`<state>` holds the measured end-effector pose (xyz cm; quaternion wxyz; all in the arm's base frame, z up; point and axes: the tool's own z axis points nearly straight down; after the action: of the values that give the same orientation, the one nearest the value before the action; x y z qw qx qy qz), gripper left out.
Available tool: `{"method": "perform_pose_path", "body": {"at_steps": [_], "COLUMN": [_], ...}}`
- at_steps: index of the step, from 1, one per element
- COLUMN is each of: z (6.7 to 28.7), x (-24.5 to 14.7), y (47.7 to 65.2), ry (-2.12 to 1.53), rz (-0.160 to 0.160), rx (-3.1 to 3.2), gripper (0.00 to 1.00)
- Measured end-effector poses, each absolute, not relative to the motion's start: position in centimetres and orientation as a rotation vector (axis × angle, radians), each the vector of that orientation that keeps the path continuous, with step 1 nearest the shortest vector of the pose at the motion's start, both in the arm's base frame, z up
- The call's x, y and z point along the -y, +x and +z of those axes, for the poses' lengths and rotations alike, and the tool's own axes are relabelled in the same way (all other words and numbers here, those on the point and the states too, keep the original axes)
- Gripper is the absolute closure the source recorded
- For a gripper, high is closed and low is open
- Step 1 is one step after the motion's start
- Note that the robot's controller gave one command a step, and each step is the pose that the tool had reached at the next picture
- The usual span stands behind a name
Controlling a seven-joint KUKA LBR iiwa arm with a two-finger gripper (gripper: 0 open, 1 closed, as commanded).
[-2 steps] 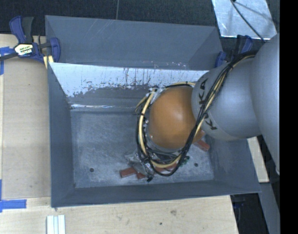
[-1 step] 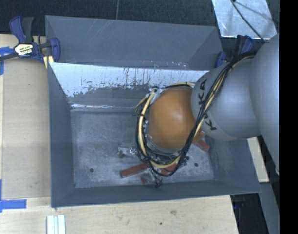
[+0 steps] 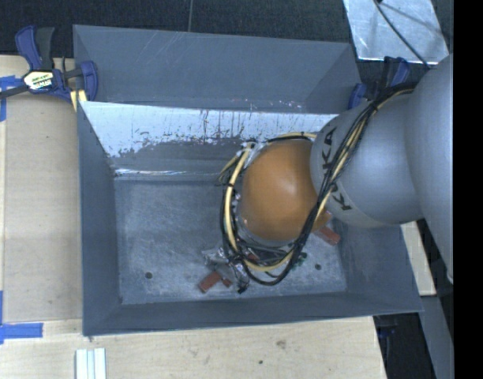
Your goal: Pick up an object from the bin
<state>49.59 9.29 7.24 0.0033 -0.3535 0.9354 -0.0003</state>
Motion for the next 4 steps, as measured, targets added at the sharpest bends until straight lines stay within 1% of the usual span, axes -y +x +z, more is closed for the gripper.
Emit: {"method": "perform_pose_path", "body": {"at_steps": [1,2,3,4], "z": [11.4,11.4,7.0,7.3], "x": [-9.2,-9.1,-9.3,-9.3], "y": [49.4,49.3,49.7,49.9], "ry": [-1.090,-1.090,-1.520,-1.513], "rz": [0.000,0.000,0.000,-0.003], "rx": [-2.942,-2.943,-2.753,-2.750], "gripper": [1.00,0.00,0.00,1.00]}}
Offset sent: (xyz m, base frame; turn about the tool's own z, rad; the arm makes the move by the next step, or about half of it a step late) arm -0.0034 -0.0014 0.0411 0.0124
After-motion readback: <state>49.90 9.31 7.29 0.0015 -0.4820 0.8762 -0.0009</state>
